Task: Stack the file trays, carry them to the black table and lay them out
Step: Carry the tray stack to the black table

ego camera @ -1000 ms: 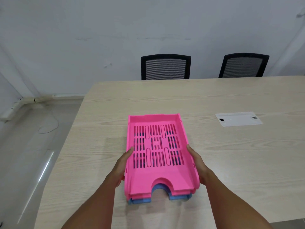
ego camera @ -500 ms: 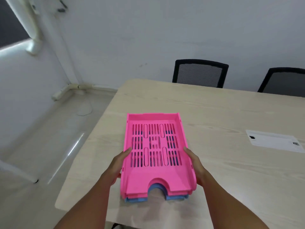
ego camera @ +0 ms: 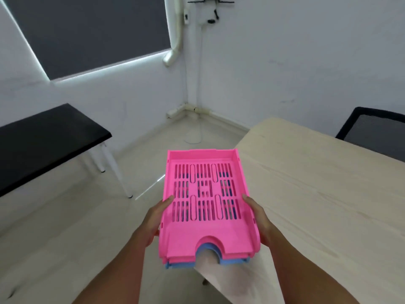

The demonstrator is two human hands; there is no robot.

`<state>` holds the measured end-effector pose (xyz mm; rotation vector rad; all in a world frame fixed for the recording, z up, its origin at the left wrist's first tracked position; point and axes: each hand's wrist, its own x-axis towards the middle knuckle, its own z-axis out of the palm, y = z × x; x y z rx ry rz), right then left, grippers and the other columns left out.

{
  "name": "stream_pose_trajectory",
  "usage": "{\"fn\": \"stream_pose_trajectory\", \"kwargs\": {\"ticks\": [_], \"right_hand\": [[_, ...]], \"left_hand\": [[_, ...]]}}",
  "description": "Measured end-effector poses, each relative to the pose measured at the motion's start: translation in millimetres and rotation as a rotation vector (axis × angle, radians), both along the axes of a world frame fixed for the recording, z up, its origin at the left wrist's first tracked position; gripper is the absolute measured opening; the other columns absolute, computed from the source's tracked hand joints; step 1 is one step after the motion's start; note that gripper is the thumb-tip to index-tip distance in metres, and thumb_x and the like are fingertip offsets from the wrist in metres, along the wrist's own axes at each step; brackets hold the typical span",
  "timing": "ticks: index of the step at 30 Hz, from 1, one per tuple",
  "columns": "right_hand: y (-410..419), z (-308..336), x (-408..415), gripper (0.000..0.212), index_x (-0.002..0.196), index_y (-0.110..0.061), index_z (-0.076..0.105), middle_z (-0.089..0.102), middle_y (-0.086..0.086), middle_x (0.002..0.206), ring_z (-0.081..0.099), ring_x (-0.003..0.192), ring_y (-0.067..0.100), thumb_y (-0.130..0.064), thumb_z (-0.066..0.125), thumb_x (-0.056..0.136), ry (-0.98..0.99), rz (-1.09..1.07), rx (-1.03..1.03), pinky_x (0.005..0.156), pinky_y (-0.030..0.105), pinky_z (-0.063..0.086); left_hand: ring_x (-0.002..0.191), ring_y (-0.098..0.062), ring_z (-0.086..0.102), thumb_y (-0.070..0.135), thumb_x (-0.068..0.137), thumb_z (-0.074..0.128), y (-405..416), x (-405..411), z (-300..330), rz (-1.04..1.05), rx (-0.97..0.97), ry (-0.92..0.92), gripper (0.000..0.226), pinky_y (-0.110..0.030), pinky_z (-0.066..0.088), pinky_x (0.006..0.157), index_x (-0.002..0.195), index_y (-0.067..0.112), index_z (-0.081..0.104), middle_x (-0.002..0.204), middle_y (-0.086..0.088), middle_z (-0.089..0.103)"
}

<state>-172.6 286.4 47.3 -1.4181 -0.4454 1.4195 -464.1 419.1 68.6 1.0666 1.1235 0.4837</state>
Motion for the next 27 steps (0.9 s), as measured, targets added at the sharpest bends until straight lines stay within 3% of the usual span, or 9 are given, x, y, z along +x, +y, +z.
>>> {"fn": "stream_pose_trajectory", "kwargs": {"ticks": [6, 11, 16, 22, 27], "right_hand": [[125.7, 14.9, -101.9, 0.067, 0.124, -0.004, 0.067, 0.073, 0.023, 0.114, 0.07, 0.098, 0.039, -0.056, 0.064, 0.081, 0.054, 0.148, 0.062, 0.107, 0.058, 0.044], [221.5, 20.2, -196.3, 0.079, 0.127, -0.006, 0.066, 0.068, 0.028, 0.123, 0.062, 0.117, 0.051, -0.06, 0.074, 0.07, 0.039, 0.28, 0.081, 0.11, 0.063, 0.04], [305.1, 12.0, -274.9, 0.076, 0.121, -0.011, 0.072, 0.072, 0.023, 0.118, 0.068, 0.108, 0.043, -0.065, 0.072, 0.068, 0.033, 0.461, 0.057, 0.113, 0.062, 0.037], [418.4, 9.1, -354.9, 0.092, 0.123, -0.008, 0.07, 0.071, 0.025, 0.118, 0.069, 0.104, 0.044, -0.068, 0.082, 0.055, 0.051, 0.621, 0.059, 0.11, 0.062, 0.041], [522.8, 23.3, -413.4, 0.068, 0.126, -0.01, 0.068, 0.069, 0.026, 0.121, 0.069, 0.103, 0.041, -0.06, 0.067, 0.08, 0.053, 0.712, 0.052, 0.109, 0.062, 0.042]], "left_hand": [[0.103, -0.04, 0.073, 0.072, 0.068, 0.068, 72.6, -122.5, 6.8, 0.185, 0.029, 0.029, 0.069, -0.063, 0.046, 0.104, 0.115, 0.022, 0.075, 0.108, -0.012, 0.079], [0.101, -0.041, 0.074, 0.067, 0.077, 0.068, 111.9, -221.5, 15.9, 0.361, 0.059, 0.021, 0.063, -0.064, 0.05, 0.1, 0.115, 0.017, 0.075, 0.107, -0.015, 0.079], [0.101, -0.043, 0.073, 0.056, 0.08, 0.062, 143.7, -297.1, 17.9, 0.517, 0.067, 0.005, 0.058, -0.062, 0.052, 0.098, 0.115, 0.011, 0.073, 0.108, -0.019, 0.077], [0.096, -0.038, 0.075, 0.054, 0.08, 0.059, 208.9, -367.7, 18.0, 0.653, 0.086, 0.017, 0.062, -0.054, 0.057, 0.092, 0.118, 0.006, 0.069, 0.11, -0.021, 0.076], [0.102, -0.044, 0.072, 0.056, 0.081, 0.059, 281.9, -419.7, 28.8, 0.75, 0.109, 0.018, 0.061, -0.059, 0.056, 0.095, 0.118, 0.008, 0.07, 0.11, -0.021, 0.076]]}}
